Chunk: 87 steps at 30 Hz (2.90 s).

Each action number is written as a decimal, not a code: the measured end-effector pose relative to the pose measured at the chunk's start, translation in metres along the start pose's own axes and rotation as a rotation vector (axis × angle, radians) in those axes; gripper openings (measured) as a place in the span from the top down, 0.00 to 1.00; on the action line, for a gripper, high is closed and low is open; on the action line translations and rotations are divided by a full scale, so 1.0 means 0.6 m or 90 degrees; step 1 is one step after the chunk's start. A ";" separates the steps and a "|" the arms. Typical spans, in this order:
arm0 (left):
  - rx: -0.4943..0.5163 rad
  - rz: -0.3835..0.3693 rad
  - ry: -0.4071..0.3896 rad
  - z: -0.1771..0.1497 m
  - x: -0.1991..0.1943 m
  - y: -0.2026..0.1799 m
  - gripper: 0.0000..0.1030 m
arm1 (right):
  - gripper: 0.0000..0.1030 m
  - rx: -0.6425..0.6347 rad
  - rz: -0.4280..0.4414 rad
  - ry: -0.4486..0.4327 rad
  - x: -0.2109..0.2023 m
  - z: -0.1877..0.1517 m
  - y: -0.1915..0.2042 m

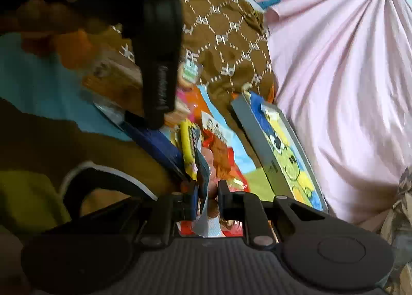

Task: Organize snacks
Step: 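Lift and carry the bar with the left tool while the right tool carries the packet toward the tray, then lower the bar into the tray and open the left tool while the right tool releases its packet there, then move both tools back from the tray to the snack pile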

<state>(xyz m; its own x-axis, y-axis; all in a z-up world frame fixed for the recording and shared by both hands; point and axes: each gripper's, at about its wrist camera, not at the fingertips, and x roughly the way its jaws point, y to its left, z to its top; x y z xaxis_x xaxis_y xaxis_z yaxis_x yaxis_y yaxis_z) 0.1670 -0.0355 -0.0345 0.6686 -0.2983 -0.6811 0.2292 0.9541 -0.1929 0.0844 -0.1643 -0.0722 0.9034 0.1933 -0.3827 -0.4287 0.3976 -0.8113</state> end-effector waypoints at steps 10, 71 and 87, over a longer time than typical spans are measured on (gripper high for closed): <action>-0.010 0.008 -0.057 0.099 -0.011 -0.010 0.69 | 0.83 -0.008 -0.046 -0.006 0.007 0.007 -0.050; -0.041 0.082 -0.274 0.324 0.057 -0.016 0.01 | 0.00 0.513 -0.114 -0.084 0.136 -0.002 -0.384; -0.055 0.081 -0.308 0.152 -0.131 -0.001 0.01 | 0.00 0.609 -0.086 -0.099 -0.034 0.011 -0.321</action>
<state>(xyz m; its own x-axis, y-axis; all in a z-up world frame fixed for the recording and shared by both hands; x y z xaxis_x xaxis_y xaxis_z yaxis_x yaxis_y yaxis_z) 0.1791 -0.0150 0.0836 0.9432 -0.1382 -0.3022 0.0787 0.9764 -0.2011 0.1483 -0.2392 0.0949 0.9641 0.1813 -0.1940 -0.2061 0.9716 -0.1163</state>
